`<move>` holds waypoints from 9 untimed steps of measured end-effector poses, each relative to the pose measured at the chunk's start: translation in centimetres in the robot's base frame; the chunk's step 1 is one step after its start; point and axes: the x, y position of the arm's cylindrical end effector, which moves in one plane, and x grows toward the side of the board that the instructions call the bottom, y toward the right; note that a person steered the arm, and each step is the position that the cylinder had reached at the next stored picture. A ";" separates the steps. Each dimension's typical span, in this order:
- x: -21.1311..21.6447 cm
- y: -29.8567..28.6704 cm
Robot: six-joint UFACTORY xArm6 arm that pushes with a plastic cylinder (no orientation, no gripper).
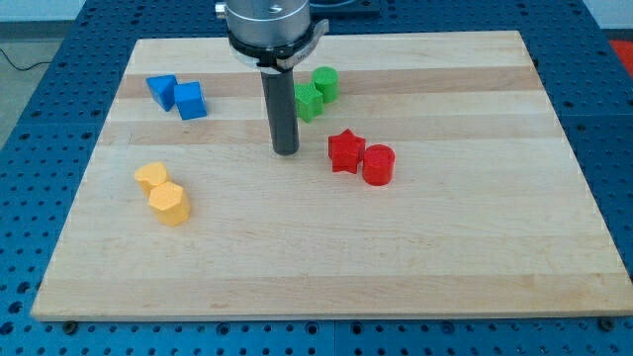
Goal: Keep the green blocks at the top of the blue triangle
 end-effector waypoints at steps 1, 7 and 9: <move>0.0 0.0; -10.4 6.9; -14.3 -3.3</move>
